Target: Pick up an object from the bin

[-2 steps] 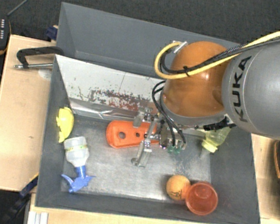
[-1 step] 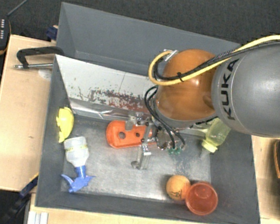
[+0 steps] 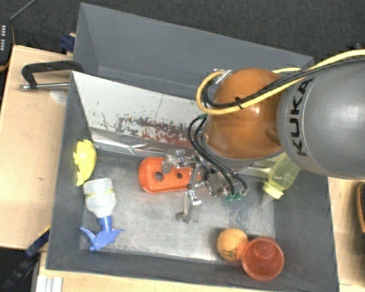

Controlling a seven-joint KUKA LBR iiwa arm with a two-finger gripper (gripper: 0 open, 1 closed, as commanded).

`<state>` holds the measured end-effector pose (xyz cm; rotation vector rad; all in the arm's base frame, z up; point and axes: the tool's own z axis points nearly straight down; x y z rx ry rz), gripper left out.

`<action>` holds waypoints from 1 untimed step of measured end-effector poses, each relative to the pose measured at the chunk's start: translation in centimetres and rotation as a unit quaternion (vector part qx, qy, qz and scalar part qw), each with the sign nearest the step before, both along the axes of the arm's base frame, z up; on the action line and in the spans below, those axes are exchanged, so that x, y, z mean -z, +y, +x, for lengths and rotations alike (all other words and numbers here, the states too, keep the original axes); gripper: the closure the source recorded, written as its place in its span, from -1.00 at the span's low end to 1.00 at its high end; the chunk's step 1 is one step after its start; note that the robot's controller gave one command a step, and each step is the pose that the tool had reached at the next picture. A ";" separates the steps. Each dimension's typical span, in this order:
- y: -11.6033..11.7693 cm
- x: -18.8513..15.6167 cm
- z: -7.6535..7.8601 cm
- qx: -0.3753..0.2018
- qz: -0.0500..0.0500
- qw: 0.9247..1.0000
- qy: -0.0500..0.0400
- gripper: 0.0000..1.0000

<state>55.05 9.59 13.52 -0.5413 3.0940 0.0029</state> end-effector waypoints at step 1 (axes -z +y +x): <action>0.3 -0.2 1.3 0.110 0.002 0.994 -0.003 -1.00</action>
Offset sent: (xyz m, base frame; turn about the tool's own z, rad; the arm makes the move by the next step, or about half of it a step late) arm 0.0488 -0.0406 -0.0652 -0.6236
